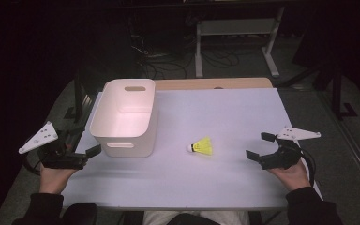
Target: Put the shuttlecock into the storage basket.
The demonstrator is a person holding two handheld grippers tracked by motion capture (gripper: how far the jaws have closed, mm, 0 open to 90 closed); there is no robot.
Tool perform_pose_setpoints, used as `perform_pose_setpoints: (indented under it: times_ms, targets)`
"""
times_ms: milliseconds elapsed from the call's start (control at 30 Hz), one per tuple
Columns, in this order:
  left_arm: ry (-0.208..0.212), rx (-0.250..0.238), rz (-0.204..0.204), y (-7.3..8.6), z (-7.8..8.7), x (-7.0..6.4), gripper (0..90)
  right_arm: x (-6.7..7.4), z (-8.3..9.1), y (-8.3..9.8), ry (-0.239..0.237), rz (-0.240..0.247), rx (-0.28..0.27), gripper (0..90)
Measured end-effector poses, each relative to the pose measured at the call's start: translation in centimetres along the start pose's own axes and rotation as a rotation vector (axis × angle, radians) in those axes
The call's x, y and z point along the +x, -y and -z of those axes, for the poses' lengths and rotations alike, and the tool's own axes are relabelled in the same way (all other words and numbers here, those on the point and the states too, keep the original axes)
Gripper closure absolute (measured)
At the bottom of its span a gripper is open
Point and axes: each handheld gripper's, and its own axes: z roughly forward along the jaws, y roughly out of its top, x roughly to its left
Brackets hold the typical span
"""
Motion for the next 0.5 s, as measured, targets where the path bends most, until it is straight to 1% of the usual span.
perform_pose_setpoints:
  times_ms: [233, 300, 500]
  targets:
    - [0.013, 0.001, -0.022, -2.1, -0.2, 0.1, 0.0, 0.0, 0.0, 0.0, -0.004, 0.002, 0.002, 0.0]
    - [0.018, 0.008, -0.032, -2.6, -0.3, 0.1, 0.0, 0.0, 0.0, 0.0, -0.004, 0.002, 0.001, 0.0]
    - [0.029, 0.025, -0.053, -3.5, -0.6, -0.1, 0.0, 0.1, 0.0, 0.0, -0.007, 0.002, -0.001, 0.0]
